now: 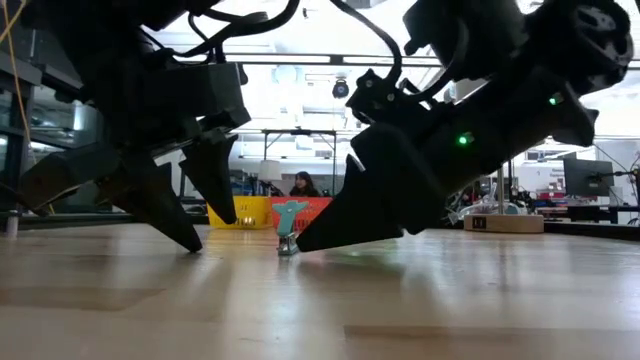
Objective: Pick and place Stapler, Stapler remover, tape
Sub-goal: Put the light blue staple remover into the yellow basket
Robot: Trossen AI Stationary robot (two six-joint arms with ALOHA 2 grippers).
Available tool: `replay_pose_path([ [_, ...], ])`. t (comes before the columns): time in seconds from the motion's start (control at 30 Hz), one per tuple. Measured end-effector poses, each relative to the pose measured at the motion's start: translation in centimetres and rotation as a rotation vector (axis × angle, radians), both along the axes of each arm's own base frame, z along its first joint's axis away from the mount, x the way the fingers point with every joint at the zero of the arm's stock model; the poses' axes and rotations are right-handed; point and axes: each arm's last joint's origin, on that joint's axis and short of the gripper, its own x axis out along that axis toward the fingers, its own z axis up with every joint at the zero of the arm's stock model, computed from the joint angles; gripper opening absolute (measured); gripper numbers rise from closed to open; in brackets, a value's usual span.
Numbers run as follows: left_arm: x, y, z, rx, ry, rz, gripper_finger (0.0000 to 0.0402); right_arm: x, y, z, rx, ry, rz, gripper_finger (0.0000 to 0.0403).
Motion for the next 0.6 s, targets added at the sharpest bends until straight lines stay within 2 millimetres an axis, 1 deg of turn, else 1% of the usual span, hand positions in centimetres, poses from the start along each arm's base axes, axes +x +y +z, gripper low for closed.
replay_pose_path([
  [0.23,0.0,0.0,0.0,-0.02,0.001,0.014,0.0218,0.6,-1.5,-0.1,0.029,0.028,0.059,0.0352],
  [0.6,0.0,0.0,0.0,-0.029,-0.001,0.027,0.0218,1.1,-1.9,0.3,-0.002,0.003,0.139,0.0351],
])
